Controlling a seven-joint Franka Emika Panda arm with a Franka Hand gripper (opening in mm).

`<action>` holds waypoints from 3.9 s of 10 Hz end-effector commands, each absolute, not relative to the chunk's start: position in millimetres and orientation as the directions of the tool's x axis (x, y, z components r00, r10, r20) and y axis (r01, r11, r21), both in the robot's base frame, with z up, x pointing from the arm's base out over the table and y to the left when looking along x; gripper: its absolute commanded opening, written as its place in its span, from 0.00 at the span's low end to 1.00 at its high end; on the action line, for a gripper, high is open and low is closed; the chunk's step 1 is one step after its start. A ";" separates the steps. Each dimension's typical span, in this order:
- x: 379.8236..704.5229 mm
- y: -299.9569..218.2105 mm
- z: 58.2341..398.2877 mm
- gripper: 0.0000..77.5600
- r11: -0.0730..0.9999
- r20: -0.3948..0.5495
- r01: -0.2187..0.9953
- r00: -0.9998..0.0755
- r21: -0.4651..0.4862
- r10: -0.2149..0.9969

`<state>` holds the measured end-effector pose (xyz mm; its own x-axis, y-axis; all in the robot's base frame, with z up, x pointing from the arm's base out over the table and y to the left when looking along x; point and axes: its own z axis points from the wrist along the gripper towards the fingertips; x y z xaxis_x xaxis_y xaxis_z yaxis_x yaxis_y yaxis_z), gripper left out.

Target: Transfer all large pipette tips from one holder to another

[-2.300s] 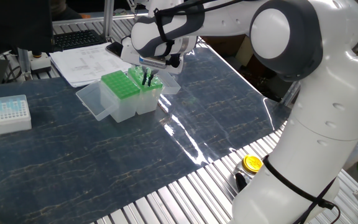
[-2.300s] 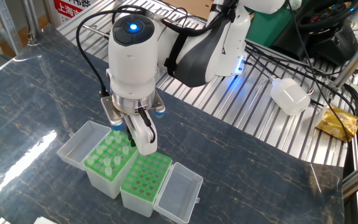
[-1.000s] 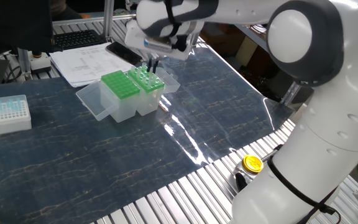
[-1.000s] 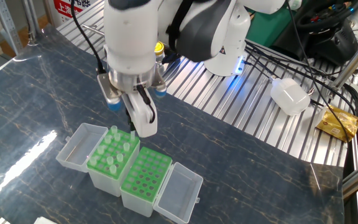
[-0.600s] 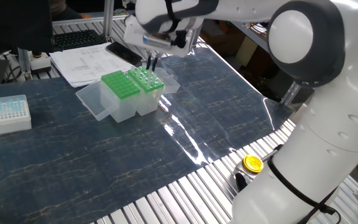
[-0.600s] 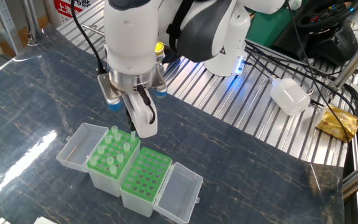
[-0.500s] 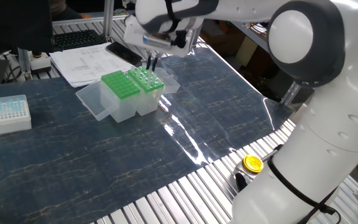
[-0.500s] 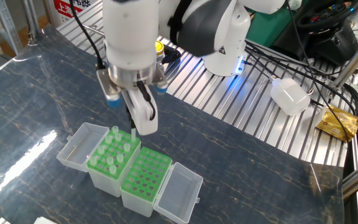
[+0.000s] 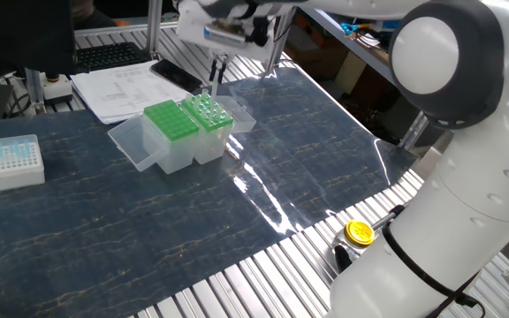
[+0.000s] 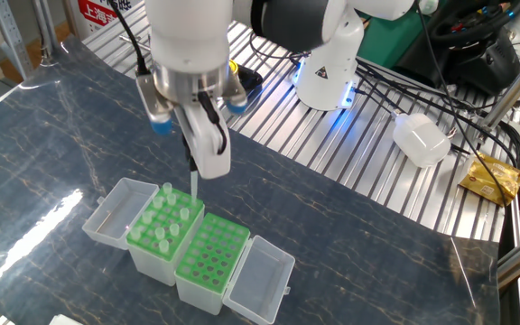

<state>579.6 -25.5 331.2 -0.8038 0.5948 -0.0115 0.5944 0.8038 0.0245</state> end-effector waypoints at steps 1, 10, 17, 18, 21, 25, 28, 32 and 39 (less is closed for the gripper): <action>582.2 -23.6 352.5 0.02 0.790 0.009 0.613 -0.790 0.018 0.612; 586.2 -1.4 363.0 0.02 0.698 0.100 0.709 -0.705 0.099 0.702; 585.4 35.3 361.5 0.02 0.666 0.093 0.739 -0.673 0.097 0.734; 585.3 38.5 360.9 0.02 0.665 0.092 0.740 -0.672 0.098 0.734; 583.3 45.4 357.5 0.02 0.663 0.086 0.742 -0.671 0.102 0.737; 578.2 53.5 347.1 0.02 0.667 0.076 0.739 -0.674 0.095 0.735; 574.5 53.9 341.5 0.02 0.675 0.072 0.732 -0.681 0.092 0.729; 577.6 51.7 339.4 0.02 0.673 0.052 0.734 -0.678 0.093 0.733; 579.9 50.1 336.1 0.02 0.663 0.045 0.741 -0.670 0.104 0.741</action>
<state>579.4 49.9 334.9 -0.6706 0.7403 0.0466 0.7406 0.6645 0.1000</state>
